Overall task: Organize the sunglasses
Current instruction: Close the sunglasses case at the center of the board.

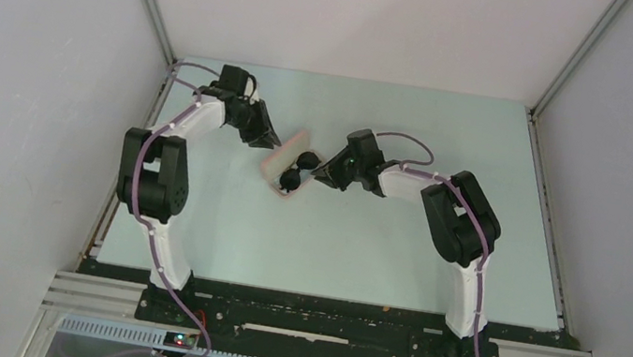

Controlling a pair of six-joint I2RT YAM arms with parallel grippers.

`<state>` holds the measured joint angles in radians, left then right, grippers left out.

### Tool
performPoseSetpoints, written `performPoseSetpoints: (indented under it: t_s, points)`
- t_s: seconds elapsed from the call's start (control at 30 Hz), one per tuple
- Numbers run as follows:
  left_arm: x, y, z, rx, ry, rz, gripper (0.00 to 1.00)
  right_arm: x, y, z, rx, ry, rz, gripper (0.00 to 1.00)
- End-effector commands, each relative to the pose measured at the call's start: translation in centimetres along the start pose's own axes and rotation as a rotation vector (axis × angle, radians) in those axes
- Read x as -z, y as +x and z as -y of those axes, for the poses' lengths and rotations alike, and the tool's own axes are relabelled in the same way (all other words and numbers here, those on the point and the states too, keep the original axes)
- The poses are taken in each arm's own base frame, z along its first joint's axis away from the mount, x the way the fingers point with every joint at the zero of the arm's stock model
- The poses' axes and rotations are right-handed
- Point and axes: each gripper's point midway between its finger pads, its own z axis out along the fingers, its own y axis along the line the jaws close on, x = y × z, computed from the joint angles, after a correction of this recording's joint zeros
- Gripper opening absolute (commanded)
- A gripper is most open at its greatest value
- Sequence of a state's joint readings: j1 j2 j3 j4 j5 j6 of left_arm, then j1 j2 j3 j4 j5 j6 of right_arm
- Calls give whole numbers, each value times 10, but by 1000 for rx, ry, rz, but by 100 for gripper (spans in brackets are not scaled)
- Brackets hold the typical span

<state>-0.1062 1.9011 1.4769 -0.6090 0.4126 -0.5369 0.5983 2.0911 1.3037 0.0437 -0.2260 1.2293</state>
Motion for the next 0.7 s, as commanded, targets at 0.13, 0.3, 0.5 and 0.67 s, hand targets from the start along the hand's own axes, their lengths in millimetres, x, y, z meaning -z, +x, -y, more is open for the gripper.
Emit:
performPoseSetpoints:
  t_s: [0.13, 0.3, 0.5, 0.67]
  points:
    - [-3, -3, 13, -49, 51, -2, 27, -7, 6, -3, -4, -28, -19, 27]
    - [-8, 4, 11, -47, 48, -22, 26, -10, 8, 0, -9, -23, -26, 27]
    - [-17, 15, 13, -53, 53, -51, 24, -16, 10, 6, -21, -16, -33, 25]
    - [-24, 25, 16, -61, 54, -77, 24, -20, 10, 8, -15, 3, -33, 24]
